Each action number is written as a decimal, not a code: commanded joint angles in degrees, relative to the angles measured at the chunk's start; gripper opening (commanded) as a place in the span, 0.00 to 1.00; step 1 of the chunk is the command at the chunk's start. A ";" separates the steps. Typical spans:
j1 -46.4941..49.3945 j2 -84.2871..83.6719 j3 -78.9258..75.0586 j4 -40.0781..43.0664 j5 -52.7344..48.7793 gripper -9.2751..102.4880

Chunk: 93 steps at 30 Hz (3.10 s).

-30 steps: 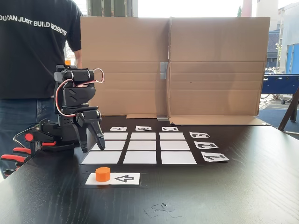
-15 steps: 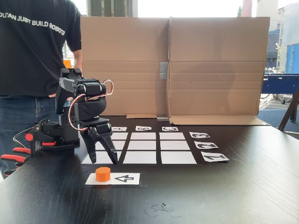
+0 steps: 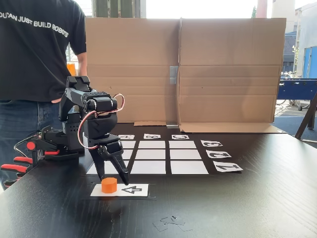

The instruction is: Pick up the round, orange token and place it in the grid on square A2.

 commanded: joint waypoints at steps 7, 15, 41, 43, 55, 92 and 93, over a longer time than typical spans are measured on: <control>0.62 -1.67 -3.52 -0.62 0.09 0.16; 1.58 -1.85 -3.52 -2.64 0.00 0.08; 1.93 45.44 23.29 -0.97 -24.08 0.08; 0.70 49.22 26.02 -0.97 -25.14 0.08; -14.77 69.08 45.00 -0.70 -34.37 0.08; -60.64 83.14 76.82 -6.06 -43.95 0.08; -61.35 83.32 78.31 -6.86 -43.95 0.08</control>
